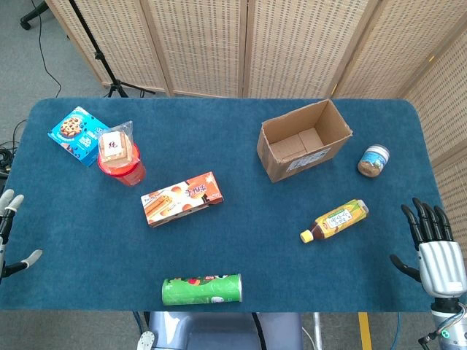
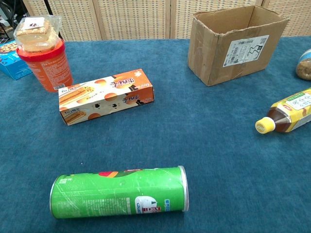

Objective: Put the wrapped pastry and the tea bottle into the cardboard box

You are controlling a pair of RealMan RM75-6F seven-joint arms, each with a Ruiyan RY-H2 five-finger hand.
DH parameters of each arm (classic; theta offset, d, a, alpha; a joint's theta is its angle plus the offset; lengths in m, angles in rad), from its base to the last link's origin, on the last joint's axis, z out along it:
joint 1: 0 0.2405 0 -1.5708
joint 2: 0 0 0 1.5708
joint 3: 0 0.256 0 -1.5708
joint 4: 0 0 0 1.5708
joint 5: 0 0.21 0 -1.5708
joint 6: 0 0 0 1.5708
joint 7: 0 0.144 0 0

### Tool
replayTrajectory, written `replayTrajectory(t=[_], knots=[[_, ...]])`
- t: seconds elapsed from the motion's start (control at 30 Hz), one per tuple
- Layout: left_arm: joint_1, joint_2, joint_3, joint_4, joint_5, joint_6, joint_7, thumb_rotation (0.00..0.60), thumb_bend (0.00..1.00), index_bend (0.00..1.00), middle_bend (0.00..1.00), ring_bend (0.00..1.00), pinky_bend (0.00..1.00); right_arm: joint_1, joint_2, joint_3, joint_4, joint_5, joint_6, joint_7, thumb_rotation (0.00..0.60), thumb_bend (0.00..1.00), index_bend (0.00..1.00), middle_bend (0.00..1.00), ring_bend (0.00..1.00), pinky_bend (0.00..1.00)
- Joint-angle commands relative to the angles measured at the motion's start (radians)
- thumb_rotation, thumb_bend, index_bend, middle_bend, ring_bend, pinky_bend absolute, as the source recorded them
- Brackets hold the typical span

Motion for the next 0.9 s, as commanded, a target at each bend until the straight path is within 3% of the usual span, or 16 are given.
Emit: replayTrajectory(t=[0.03,0.3,0.4,0.67,0.8,0.9], knots=[[0.000,0.001,0.002,-0.003,-0.003,-0.006,0.006,0.600,0.00,0.00,0.00,0.00,0.04,0.001,0.001,0.000,-0.002,0.002,-0.004,-0.002,0.600,0.00,0.00,0.00,0.00,0.00],[-0.001,-0.001,-0.002,0.000,-0.019,-0.020,0.035,0.600,0.00,0.00,0.00,0.00,0.04,0.002,0.003,-0.006,-0.006,0.002,-0.015,-0.002,0.600,0.00,0.00,0.00,0.00,0.00],[-0.029,-0.004,-0.029,0.012,-0.044,-0.052,0.037,0.600,0.00,0.00,0.00,0.00,0.04,0.006,0.002,-0.006,-0.005,0.000,-0.020,-0.006,0.600,0.00,0.00,0.00,0.00,0.00],[-0.258,0.021,-0.164,0.080,-0.136,-0.328,0.027,0.600,0.00,0.00,0.00,0.00,0.04,0.028,-0.010,0.013,0.014,0.061,-0.085,-0.025,0.600,0.00,0.00,0.00,0.00,0.00],[-0.401,0.037,-0.199,0.100,-0.177,-0.541,-0.002,0.600,0.00,0.00,0.00,0.00,0.04,0.037,-0.018,0.027,0.027,0.102,-0.113,-0.037,0.600,0.00,0.00,0.00,0.00,0.00],[-0.506,0.027,-0.219,0.123,-0.212,-0.682,0.042,0.600,0.00,0.00,0.00,0.00,0.04,0.044,-0.025,0.035,0.044,0.136,-0.140,-0.046,0.600,0.00,0.00,0.00,0.00,0.00]])
